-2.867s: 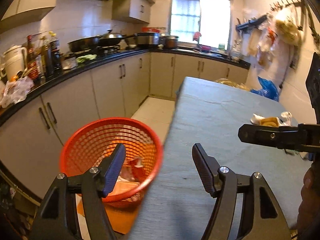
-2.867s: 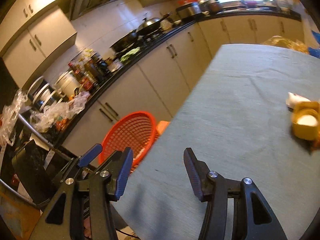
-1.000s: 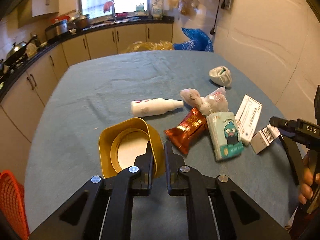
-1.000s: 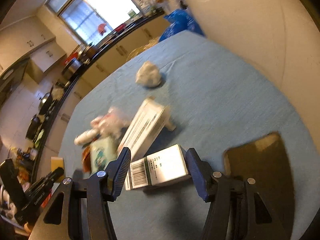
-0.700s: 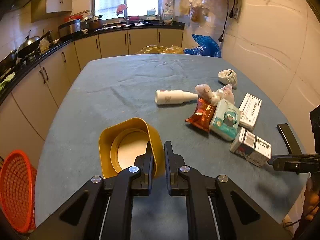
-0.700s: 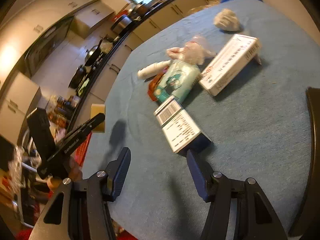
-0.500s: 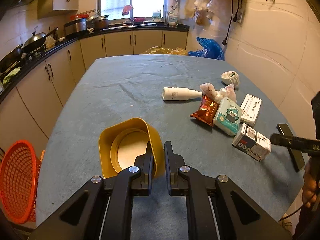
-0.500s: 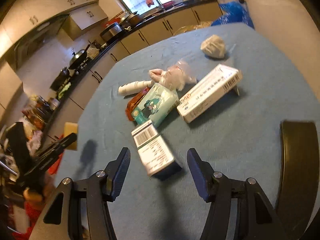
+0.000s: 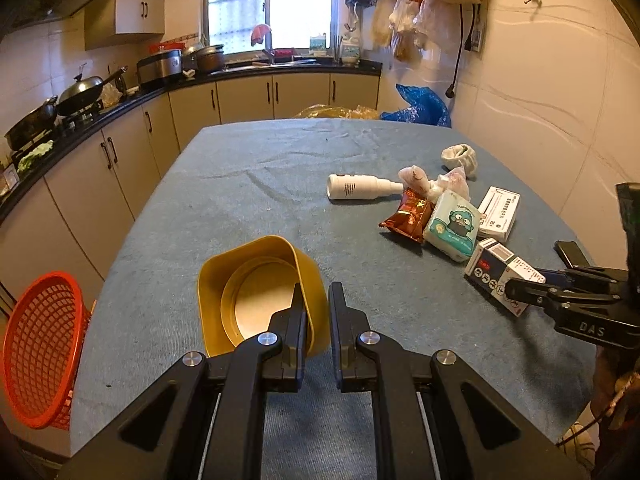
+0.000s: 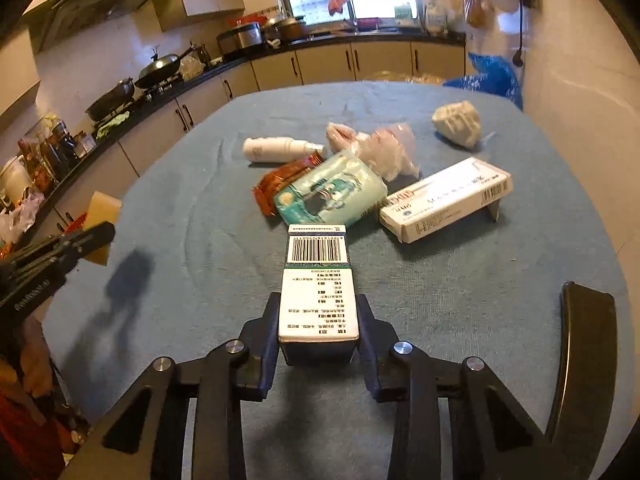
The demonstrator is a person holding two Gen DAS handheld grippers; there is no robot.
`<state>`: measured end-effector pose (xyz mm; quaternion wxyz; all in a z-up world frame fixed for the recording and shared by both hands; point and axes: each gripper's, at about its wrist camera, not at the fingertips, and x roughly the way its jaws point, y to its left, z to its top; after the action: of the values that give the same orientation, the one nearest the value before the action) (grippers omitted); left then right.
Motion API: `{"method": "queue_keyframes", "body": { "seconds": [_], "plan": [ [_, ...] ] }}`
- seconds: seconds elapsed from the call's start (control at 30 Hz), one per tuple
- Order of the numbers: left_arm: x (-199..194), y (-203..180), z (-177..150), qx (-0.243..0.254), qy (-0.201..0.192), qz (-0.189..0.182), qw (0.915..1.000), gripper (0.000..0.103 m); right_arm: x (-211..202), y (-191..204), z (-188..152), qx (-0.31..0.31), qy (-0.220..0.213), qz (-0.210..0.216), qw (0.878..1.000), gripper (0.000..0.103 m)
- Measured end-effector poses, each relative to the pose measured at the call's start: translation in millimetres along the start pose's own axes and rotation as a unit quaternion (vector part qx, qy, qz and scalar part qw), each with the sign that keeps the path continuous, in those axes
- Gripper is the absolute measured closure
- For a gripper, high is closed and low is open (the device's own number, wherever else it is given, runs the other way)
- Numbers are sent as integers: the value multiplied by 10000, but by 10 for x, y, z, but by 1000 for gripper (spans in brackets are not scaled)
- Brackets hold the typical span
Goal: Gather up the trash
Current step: 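Grasp the white barcode medicine box with the right tool, then carry the yellow container and medicine box to the basket and release both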
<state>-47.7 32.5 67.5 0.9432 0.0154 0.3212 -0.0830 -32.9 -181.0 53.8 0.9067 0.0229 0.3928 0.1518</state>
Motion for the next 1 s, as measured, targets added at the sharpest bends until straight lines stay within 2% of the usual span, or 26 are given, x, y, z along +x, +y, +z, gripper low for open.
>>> {"method": "queue_keyframes", "body": {
  "seconds": [0.37, 1.0],
  "plan": [
    [-221, 82, -76, -141, -167, 16, 9998, 93, -355, 520, -85, -120, -629, 415, 9971, 66],
    [-376, 201, -196, -245, -261, 205, 9991, 93, -350, 834, -101, -387, -548, 574, 9961, 66]
  ]
}}
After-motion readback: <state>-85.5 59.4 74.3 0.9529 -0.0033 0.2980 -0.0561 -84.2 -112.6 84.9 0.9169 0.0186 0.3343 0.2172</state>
